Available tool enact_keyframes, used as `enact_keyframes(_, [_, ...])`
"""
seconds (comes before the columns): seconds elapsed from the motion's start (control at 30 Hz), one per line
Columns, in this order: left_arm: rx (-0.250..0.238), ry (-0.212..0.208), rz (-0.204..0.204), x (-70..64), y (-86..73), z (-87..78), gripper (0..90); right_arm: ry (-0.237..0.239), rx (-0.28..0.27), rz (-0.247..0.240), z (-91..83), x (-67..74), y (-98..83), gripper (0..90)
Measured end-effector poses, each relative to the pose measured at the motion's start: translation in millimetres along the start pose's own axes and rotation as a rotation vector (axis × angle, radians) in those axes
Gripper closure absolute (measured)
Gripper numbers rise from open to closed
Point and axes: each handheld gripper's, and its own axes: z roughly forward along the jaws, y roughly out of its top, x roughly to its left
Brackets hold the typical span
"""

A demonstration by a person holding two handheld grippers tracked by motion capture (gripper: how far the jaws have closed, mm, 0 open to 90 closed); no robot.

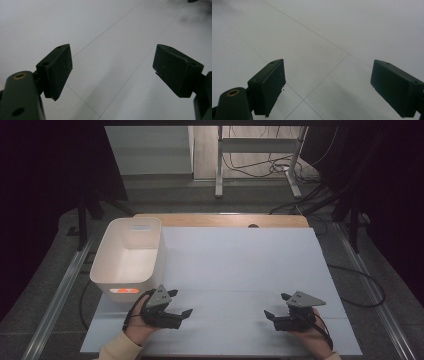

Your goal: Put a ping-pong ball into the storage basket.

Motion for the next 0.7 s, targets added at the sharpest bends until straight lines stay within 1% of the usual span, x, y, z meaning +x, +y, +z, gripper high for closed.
enact_keyframes(0.1, [-0.001,0.012,-0.010,2.1,-5.4,-3.0,16.6,0.006,-0.002,-0.009,0.0,0.7,0.0,13.0])
enact_keyframes(0.27, [0.000,0.017,-0.020,4.8,-9.1,-4.8,16.6,0.012,-0.003,-0.006,-0.2,0.7,0.0,12.9])
enact_keyframes(0.33, [-0.004,0.027,-0.029,6.8,-10.6,-5.2,16.6,0.014,-0.004,0.002,-1.5,0.7,0.3,13.0])
enact_keyframes(0.47, [-0.014,0.030,-0.033,8.5,-10.2,-6.3,16.6,0.026,-0.016,0.010,-1.6,0.5,0.4,12.9])
enact_keyframes(0.7, [-0.015,0.025,-0.038,10.2,-9.8,-6.2,16.5,0.022,-0.016,0.006,-2.9,1.0,0.2,12.9])
